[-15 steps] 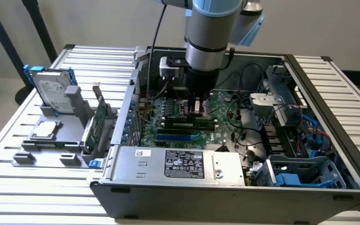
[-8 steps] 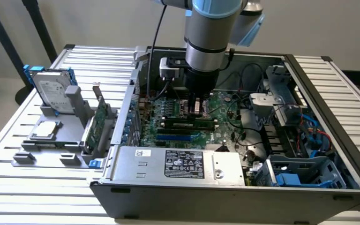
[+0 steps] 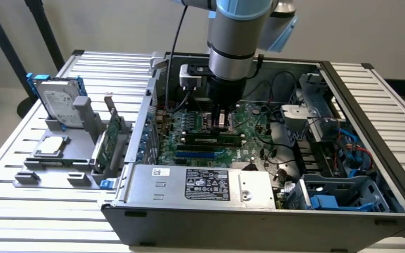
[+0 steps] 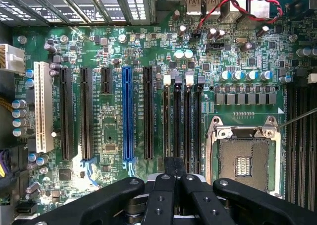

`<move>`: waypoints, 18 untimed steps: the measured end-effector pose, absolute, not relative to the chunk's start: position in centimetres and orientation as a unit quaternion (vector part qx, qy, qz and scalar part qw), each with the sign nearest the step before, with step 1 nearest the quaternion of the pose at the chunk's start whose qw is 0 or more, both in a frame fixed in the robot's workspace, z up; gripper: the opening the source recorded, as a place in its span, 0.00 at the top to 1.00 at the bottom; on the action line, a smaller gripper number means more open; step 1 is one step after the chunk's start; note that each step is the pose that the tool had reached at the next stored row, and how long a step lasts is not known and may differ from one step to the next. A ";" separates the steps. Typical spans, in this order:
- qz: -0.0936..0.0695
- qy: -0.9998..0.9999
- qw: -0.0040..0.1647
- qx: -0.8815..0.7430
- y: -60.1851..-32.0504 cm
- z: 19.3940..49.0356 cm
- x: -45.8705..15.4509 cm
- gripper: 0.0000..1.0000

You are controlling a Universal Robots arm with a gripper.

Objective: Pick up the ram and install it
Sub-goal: 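Press down the ram until it locks into place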

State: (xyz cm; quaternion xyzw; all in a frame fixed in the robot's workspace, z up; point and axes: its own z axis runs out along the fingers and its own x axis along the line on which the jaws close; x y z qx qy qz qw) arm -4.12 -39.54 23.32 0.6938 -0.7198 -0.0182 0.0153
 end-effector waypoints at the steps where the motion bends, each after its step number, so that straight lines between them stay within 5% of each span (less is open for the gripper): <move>1: -0.018 -0.720 0.015 0.694 -39.5 23.3 -4.1 0.89; 18: -0.014 -0.714 0.011 0.700 -39.5 22.7 -4.2 0.89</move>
